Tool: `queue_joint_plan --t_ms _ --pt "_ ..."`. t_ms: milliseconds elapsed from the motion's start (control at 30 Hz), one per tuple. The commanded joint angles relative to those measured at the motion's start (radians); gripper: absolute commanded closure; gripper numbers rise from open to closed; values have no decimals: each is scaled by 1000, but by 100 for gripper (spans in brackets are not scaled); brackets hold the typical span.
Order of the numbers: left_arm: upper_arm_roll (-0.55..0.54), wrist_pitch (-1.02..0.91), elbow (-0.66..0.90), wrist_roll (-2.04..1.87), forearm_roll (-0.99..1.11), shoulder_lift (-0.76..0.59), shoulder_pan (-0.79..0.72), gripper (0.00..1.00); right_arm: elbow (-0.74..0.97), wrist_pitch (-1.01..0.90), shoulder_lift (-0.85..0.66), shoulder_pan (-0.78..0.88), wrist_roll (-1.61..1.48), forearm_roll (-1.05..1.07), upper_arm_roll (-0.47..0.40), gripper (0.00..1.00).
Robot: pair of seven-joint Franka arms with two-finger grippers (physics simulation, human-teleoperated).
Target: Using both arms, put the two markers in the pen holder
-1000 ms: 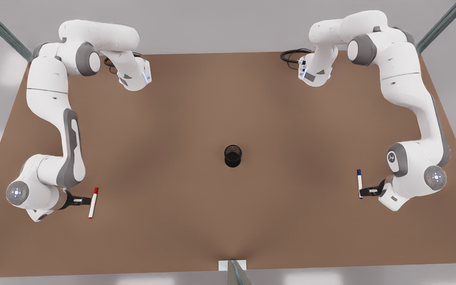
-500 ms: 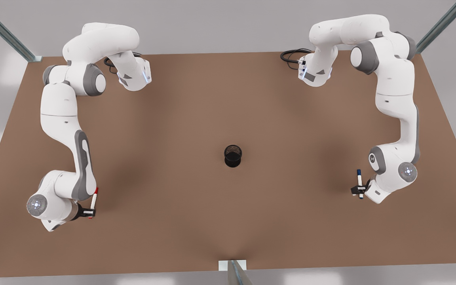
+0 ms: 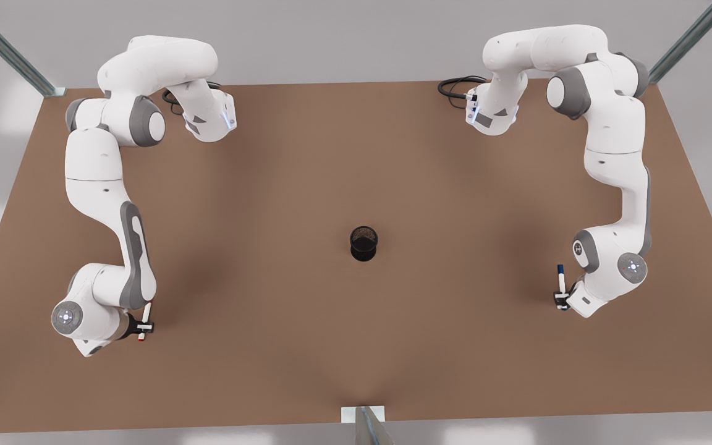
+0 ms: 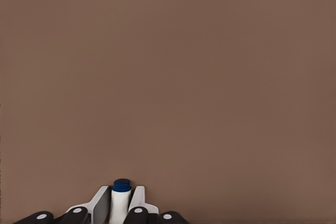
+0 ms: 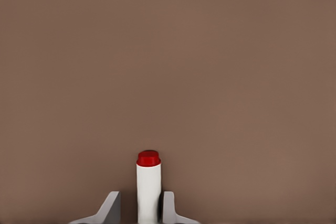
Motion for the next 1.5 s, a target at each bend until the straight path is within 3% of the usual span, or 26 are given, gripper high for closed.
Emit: queue_joint_plan --t_ms 0,233,433,600,833,967,1033,1133,1233,1400,1467 --pt "0 4 2 69 -8 -1 1 79 0 4 -1 0 19 1 0 57" --pt "-2 -3 5 56 -8 -4 -8 79 0 4 2 -3 19 2 1 71" --pt "-6 -279 16 95 -8 -174 -88 79 2 -30 -62 6 30 1 8 72" --pt "-34 -446 17 447 -28 -320 -97 79 3 -104 -206 30 31 1 12 72" --pt "-114 -597 33 1178 -481 -446 -93 79 -12 -253 -444 32 30 2 23 72" --pt "-114 -606 40 1393 -565 -470 -103 79 -367 -95 -708 26 31 5 52 72" --pt "-123 -586 40 1447 -612 -472 -105 79 -541 17 -817 26 33 8 55 72" --pt "-279 -364 37 1543 -717 -450 -123 79 -655 86 -899 23 34 10 69 72" --pt "-286 -143 33 1693 -893 -417 -295 79 -673 91 -924 21 34 12 67 72" --pt "-286 64 17 1741 -1053 -398 -470 79 -695 89 -955 24 34 13 77 71" --pt "-286 152 -6 1784 -1091 -378 -522 79 -693 132 -956 24 47 19 127 71"
